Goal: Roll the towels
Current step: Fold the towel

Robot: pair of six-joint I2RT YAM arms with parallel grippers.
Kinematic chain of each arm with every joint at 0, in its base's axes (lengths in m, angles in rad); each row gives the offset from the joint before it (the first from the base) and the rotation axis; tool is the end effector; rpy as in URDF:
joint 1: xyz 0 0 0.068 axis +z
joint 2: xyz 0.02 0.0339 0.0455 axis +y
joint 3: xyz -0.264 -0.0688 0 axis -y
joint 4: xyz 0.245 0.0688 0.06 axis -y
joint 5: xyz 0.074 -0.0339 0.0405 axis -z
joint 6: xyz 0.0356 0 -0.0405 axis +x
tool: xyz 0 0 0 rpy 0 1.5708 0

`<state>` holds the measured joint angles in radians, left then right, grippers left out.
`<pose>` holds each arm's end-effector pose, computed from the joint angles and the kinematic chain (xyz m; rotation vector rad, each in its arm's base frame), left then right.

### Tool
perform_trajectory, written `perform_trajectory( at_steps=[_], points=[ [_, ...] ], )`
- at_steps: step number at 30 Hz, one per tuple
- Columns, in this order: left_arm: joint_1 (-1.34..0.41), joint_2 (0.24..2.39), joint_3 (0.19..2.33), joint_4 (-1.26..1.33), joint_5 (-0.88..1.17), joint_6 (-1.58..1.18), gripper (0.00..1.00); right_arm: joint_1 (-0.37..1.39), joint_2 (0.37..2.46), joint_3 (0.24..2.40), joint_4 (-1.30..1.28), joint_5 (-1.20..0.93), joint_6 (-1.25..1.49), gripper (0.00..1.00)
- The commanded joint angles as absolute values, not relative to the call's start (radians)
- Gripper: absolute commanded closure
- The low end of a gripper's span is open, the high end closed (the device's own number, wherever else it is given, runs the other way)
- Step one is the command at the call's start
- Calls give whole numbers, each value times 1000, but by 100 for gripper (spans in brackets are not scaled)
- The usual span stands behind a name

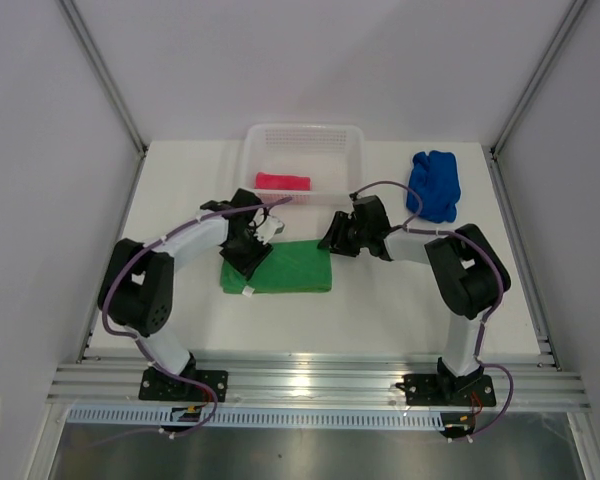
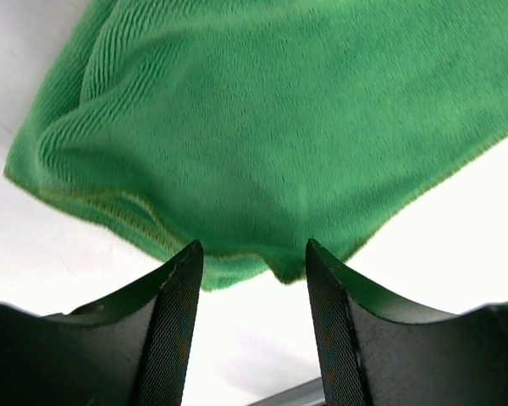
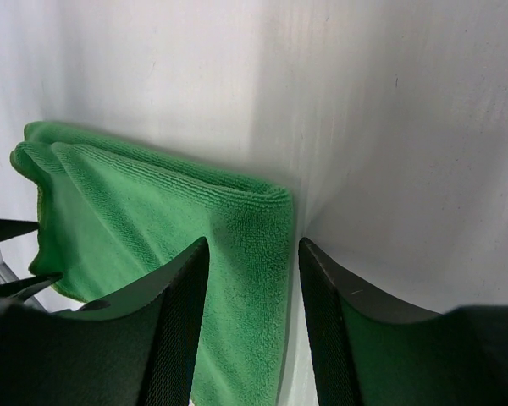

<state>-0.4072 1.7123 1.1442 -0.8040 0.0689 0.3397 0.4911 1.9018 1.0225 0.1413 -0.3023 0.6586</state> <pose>0.2907 -0.1281 0.1863 1.0832 2.7368 -0.1113 0.3373 0.1924 0.1401 0.0405 2.4533 0.9016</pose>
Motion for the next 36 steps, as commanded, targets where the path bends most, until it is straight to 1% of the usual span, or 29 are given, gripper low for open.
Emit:
perform_trajectory(
  at_steps=[1, 5, 8, 12, 17, 24, 27, 31, 36],
  points=[
    [-400, 1643, 1143, -854, 64, 351, 44, 508, 1925, 1055, 115, -282, 666, 50],
    [-374, 1626, 1134, -838, 60, 341, 43, 518, 1925, 1060, 104, -264, 666, 50],
    [-324, 1615, 1150, -830, 106, 304, 43, 522, 1927, 1062, 94, -256, 669, 50],
    [-232, 1586, 1132, -778, 208, 185, 42, 523, 1927, 1062, 91, -242, 676, 50],
    [-221, 1555, 1066, -707, 314, 114, 41, 537, 1934, 1068, 89, -232, 680, 51],
    [-189, 1591, 1075, -687, 308, 49, 39, 548, 1933, 1072, 69, -222, 669, 51],
    [-187, 1598, 1057, -670, 267, 52, 38, 548, 1930, 1071, 60, -212, 661, 51],
    [-181, 1632, 1031, -657, 218, 69, 39, 548, 1931, 1071, 58, -212, 658, 51],
    [-167, 1654, 1014, -653, 233, 72, 41, 552, 1939, 1072, 60, -213, 664, 51]
  ],
)
